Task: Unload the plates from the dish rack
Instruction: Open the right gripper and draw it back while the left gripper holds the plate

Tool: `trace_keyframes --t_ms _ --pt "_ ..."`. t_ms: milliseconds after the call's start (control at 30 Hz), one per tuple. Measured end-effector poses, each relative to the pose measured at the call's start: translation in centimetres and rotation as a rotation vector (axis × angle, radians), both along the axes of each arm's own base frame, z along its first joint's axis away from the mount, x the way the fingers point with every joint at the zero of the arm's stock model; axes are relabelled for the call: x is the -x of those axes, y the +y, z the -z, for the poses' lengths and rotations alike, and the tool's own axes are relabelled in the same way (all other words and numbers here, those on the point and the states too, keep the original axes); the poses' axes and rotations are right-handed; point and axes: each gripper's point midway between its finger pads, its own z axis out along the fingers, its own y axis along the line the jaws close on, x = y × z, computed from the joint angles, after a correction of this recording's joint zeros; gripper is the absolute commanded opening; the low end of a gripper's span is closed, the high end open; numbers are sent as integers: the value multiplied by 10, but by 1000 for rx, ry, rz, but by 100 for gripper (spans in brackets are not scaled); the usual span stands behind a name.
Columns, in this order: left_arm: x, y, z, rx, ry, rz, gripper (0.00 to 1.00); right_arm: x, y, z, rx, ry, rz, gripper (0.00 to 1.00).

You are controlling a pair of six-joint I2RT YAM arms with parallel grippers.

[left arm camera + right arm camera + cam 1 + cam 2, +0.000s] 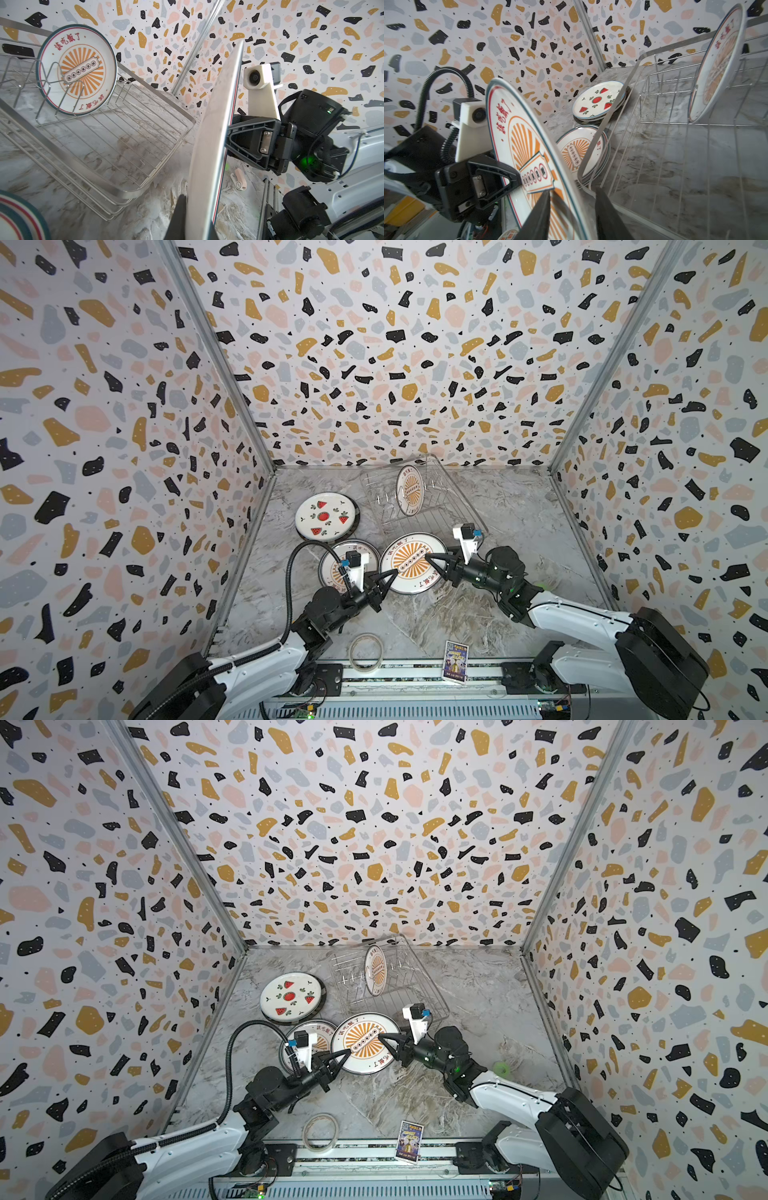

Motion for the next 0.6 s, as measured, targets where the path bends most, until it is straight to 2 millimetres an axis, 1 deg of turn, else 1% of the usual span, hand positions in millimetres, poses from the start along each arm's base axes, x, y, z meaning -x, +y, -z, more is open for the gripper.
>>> trace_keyframes --t_ms 100,267,367,433,533,600 --pt "-3 3 0 2 2 -23 0 -9 -2 5 43 2 81 64" --pt "-7 8 -4 20 7 -60 0 -19 -12 12 100 -4 203 74" --pt "-9 11 -7 41 15 -81 0 -23 -20 9 116 -20 270 83" --pt "-10 16 -10 63 28 -107 0 -23 -23 3 112 -41 294 99" --pt "-13 25 -20 118 41 -152 0 -18 -27 -10 96 -86 313 99" --pt "-14 34 -31 173 39 -188 0 -14 -29 -16 81 -110 313 99"
